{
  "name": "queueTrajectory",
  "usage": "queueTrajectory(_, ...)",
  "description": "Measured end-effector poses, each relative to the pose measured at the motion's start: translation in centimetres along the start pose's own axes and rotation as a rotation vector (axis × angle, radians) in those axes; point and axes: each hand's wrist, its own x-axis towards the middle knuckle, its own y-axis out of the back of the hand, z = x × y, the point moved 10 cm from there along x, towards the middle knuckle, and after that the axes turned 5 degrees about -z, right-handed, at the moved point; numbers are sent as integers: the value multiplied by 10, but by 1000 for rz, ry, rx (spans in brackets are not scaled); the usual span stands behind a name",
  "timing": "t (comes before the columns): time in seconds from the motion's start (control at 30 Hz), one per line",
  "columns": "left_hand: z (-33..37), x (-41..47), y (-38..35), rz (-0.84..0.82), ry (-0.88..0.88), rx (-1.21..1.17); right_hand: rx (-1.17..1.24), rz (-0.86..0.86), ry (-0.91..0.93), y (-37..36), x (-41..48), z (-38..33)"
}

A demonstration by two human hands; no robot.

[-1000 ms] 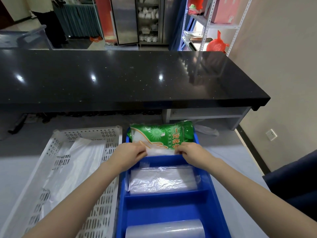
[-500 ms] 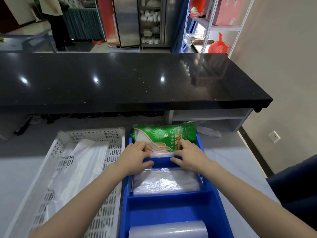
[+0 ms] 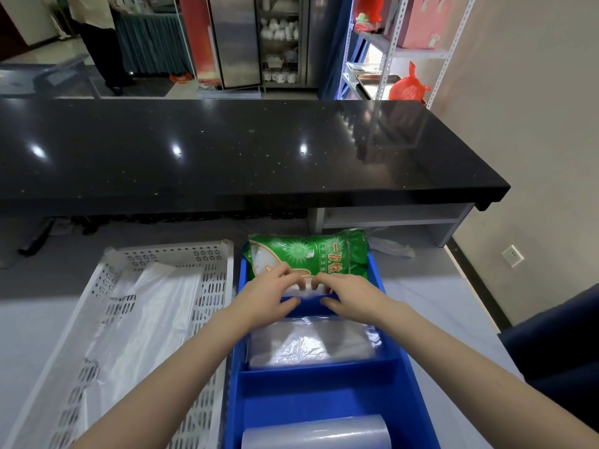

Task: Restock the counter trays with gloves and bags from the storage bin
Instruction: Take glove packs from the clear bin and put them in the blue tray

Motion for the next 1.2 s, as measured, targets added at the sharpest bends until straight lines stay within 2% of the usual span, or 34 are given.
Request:
queueTrajectory(0.13, 1, -3, -7, -35, -41, 87, -40, -12, 6, -2, -1, 2)
queueTrajectory(0.3, -2, -7, -2, 44, -28, 48, -11, 62, 10, 2, -3, 2)
queueTrajectory(0.5, -9, -3, -2, 85, -15, 94, -24, 10, 0, -6, 3, 1)
queueTrajectory(0.57, -11, 1, -8, 19, -25, 109, -29, -13, -20, -10, 7, 2)
queueTrajectory(0.67, -14, 3, -17, -84, -54, 256, -56, -78, -61, -22, 14, 5)
queueTrajectory(0.77, -20, 0, -18, -94, -20, 342, -79, -70, -92, -25, 19, 6)
queueTrajectory(0.83, -17, -1, -17, -80, -7, 306, -61, -50, -97, -25, 20, 6)
queueTrajectory(0.97, -23, 0, -12, -93, 38, 90, -48, -57, -65, -25, 17, 5)
queueTrajectory(1.1, -28, -2, -25, -258, 52, 123, -6, -77, -44, -26, 15, 3)
queueTrajectory(1.2, -30, 1, -33, -326, 53, 240, -36, -112, -72, -31, 15, 4)
